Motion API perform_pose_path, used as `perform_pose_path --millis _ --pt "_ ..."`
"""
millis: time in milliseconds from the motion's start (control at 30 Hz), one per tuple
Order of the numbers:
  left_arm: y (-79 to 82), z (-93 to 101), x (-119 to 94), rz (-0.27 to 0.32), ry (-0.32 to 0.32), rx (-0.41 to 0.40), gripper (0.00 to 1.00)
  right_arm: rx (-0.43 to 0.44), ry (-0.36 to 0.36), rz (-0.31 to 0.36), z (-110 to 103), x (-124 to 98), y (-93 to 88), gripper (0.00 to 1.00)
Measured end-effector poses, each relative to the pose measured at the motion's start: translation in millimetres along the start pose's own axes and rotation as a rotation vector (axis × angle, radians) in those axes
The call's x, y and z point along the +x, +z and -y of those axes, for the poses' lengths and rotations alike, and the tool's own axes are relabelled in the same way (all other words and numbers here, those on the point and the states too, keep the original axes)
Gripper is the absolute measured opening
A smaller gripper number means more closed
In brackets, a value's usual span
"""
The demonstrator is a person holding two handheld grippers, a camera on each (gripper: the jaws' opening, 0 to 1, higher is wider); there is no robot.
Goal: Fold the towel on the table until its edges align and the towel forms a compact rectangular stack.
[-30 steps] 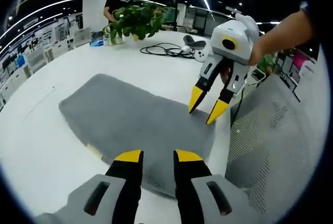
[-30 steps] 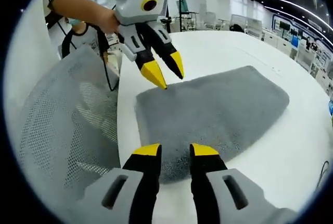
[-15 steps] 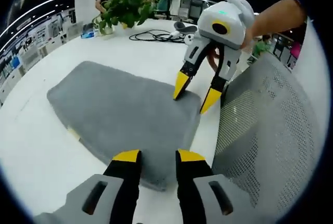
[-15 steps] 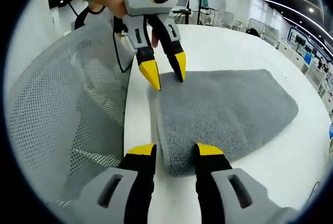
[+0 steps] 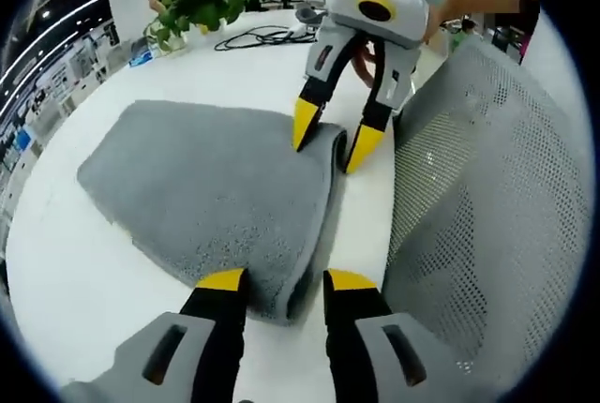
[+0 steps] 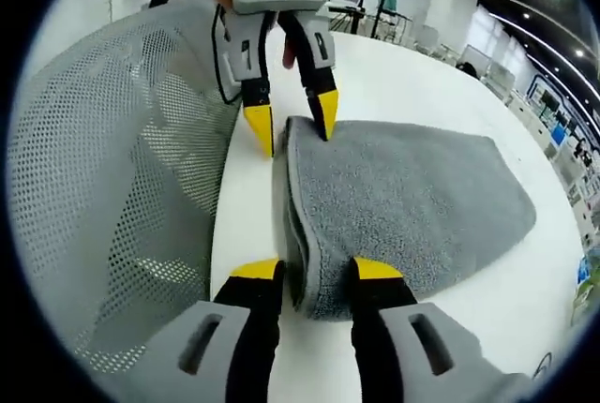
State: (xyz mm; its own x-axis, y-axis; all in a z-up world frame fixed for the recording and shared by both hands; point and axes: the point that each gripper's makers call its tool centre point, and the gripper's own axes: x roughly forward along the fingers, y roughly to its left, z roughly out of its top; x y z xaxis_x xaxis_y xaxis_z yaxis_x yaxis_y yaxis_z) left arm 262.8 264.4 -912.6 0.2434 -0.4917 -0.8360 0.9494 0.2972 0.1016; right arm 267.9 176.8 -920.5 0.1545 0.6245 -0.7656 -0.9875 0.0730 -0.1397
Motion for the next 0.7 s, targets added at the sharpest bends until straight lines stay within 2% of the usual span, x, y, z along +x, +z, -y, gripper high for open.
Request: perform_pose_path --millis 100,167,300,400,500,600,700 --pt "0.5 -7.0 1 -0.011 0.031 -0.010 0.25 -0.012 -0.026 -0.012 -2 -2 -0.4 0.19" --pt "0.9 -6.2 2 -0.012 0.027 -0.046 0.25 0.013 -0.031 -0.011 -1 -3 -0.4 0.18" --pt "-0.5 -4.0 1 -0.025 0.037 -0.003 0.24 0.017 -0.035 -0.026 -2 -3 -0.2 0.16" --pt "0.9 1.5 0 -0.033 0.030 -0.011 0.23 -0.014 -0.036 -0.056 -3 -5 -1.6 0.11" --pt "-0.8 10.0 -1 -0.054 0.023 0.024 0.23 0.019 -0.020 -0.060 -7 -7 -1.2 0.10" --pt "-0.2 16.0 0 -0.035 0.011 -0.056 0.29 0.017 -0.025 -0.055 -11 -8 -2.9 0.10" --pt "-0.4 17.3 -1 -0.031 0.011 -0.041 0.33 0.032 -0.036 -0.052 -7 -7 -3.7 0.09"
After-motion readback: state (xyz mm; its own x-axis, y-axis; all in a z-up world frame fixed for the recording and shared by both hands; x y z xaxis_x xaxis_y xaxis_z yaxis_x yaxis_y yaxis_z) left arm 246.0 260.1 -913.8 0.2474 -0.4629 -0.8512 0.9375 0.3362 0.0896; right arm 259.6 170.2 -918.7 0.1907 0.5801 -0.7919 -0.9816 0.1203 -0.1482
